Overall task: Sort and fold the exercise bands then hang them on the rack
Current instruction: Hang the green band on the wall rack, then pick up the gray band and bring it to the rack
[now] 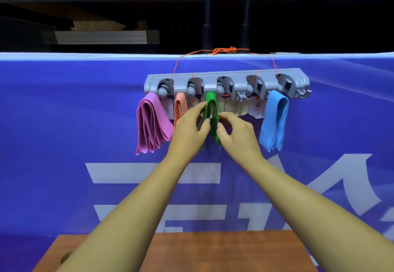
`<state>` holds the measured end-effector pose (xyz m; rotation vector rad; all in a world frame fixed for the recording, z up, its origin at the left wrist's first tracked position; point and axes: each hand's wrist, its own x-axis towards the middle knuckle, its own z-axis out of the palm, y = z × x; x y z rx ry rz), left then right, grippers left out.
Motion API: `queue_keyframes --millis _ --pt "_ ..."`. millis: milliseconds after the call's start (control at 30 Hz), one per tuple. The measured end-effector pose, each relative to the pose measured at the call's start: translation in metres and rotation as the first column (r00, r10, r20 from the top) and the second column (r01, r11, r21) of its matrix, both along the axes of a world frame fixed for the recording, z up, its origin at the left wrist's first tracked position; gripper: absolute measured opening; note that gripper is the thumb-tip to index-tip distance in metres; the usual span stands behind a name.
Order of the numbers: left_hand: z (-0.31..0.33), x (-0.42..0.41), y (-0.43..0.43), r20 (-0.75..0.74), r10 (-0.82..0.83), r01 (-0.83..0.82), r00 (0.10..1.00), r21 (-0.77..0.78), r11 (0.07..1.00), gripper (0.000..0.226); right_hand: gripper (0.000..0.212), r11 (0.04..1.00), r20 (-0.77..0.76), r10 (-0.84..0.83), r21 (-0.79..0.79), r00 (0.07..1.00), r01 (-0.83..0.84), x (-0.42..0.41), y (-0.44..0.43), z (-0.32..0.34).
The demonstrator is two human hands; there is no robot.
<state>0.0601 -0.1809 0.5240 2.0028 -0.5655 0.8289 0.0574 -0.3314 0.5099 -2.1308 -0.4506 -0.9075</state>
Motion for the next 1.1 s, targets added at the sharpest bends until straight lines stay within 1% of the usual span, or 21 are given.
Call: queue_keyframes --millis 100,167,233,300,400,467,533,700,767,833,900,967,1100 --pt "-0.03 -0.017 0.007 -0.038 -0.016 0.014 0.999 -0.058 0.998 0.03 0.031 0.998 -0.095 0.006 0.055 0.995 -0.001 -0.02 -0.006 -0.027" --pt "-0.06 -0.029 0.013 -0.066 0.024 -0.031 0.998 -0.107 0.994 0.022 0.032 0.998 -0.17 -0.019 0.062 0.985 0.03 -0.034 -0.017 -0.055" --pt "-0.096 -0.038 0.018 -0.17 0.047 -0.067 0.984 -0.11 0.992 0.016 0.034 0.997 -0.262 -0.063 0.035 0.963 0.075 -0.046 -0.03 -0.09" --pt "-0.139 -0.042 0.019 -0.316 0.053 -0.073 0.947 -0.053 0.996 0.012 0.036 0.994 -0.369 -0.111 -0.016 0.923 0.113 -0.058 -0.045 -0.13" --pt "-0.2 -0.05 0.015 -0.495 0.088 -0.057 0.864 0.077 0.995 0.008 0.039 0.983 -0.503 -0.184 -0.103 0.844 0.153 -0.077 -0.069 -0.188" --pt "-0.239 -0.06 0.007 -0.611 0.097 -0.019 0.786 0.133 0.991 0.007 0.039 0.973 -0.581 -0.229 -0.153 0.781 0.171 -0.094 -0.088 -0.226" --pt "-0.274 -0.071 -0.004 -0.693 0.101 0.033 0.714 0.178 0.984 0.007 0.039 0.967 -0.641 -0.255 -0.187 0.724 0.175 -0.111 -0.108 -0.262" --pt "-0.347 -0.101 -0.05 -0.84 0.078 0.202 0.537 0.217 0.955 0.012 0.041 0.958 -0.806 -0.288 -0.249 0.518 0.145 -0.153 -0.158 -0.343" --pt "-0.375 -0.112 -0.07 -0.869 0.072 0.261 0.489 0.224 0.939 0.012 0.042 0.957 -0.857 -0.288 -0.268 0.426 0.109 -0.17 -0.171 -0.367" --pt "-0.401 -0.123 -0.089 -0.9 0.064 0.33 0.431 0.224 0.917 0.013 0.044 0.958 -0.888 -0.284 -0.282 0.363 0.059 -0.184 -0.181 -0.391" --pt "-0.426 -0.132 -0.107 -0.927 0.065 0.389 0.37 0.218 0.895 0.015 0.037 0.957 -0.906 -0.281 -0.291 0.316 0.018 -0.193 -0.186 -0.411" --pt "-0.45 -0.141 -0.123 -0.945 0.063 0.42 0.321 0.201 0.885 0.018 0.032 0.96 -0.919 -0.26 -0.279 0.297 -0.023 -0.197 -0.187 -0.43" --pt "-0.487 -0.159 -0.143 -0.967 0.062 0.423 0.246 0.165 0.891 0.024 0.045 0.953 -0.931 -0.239 -0.279 0.275 -0.116 -0.199 -0.181 -0.463"
